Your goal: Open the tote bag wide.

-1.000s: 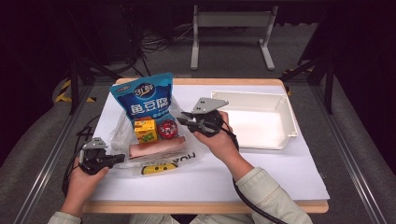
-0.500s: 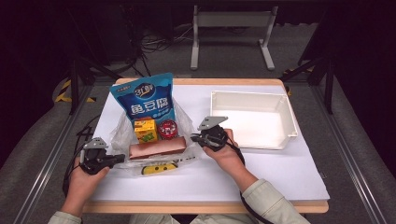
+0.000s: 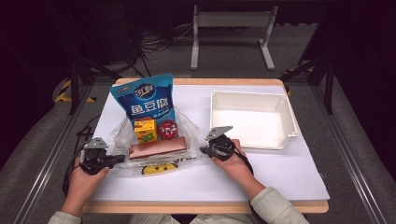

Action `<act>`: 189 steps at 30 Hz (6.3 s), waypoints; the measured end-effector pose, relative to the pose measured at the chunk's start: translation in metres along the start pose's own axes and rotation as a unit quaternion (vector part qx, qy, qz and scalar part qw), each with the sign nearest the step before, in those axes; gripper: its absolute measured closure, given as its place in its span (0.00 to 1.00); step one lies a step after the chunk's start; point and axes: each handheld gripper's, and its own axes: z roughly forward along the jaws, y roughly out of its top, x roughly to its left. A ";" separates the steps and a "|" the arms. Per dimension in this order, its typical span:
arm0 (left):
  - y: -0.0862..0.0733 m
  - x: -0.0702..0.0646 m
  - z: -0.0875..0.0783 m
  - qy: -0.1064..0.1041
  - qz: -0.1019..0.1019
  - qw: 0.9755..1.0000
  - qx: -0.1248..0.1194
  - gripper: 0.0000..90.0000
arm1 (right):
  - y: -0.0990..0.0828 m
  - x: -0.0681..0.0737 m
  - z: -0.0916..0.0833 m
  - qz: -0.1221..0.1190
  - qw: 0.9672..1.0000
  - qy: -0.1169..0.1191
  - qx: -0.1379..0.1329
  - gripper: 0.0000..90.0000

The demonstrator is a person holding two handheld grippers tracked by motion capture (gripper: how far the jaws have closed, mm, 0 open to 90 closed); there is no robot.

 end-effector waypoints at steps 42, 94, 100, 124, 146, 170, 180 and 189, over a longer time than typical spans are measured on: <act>-0.002 -0.001 -0.004 0.007 -0.001 1.000 -0.010 0.97 | 0.025 -0.002 -0.053 0.008 0.980 0.055 -0.192 0.29; 0.004 -0.014 -0.026 0.029 0.020 0.997 -0.067 0.68 | 0.014 0.003 0.009 -0.024 0.999 0.007 0.041 0.99; 0.011 -0.024 -0.048 0.045 0.030 0.992 -0.118 0.52 | 0.014 0.002 0.009 -0.025 0.999 0.009 0.040 0.99; 0.045 -0.005 -0.021 0.122 0.009 0.985 -0.124 0.96 | 0.014 0.003 0.009 -0.025 0.999 0.008 0.038 0.99; 0.025 0.015 0.026 0.117 0.000 0.993 0.010 1.00 | 0.008 0.001 0.000 -0.020 0.999 0.006 0.050 0.99; 0.005 0.013 0.016 0.127 0.020 0.992 -0.002 0.99 | -0.001 -0.015 -0.007 -0.006 0.999 -0.012 0.037 0.98; 0.004 0.015 0.009 0.096 0.001 0.995 -0.035 0.93 | 0.001 -0.018 -0.012 0.007 1.000 0.005 0.003 0.90; 0.005 0.011 -0.009 0.051 -0.004 0.993 -0.108 0.79 | 0.021 -0.006 -0.016 -0.022 0.998 0.031 -0.057 0.58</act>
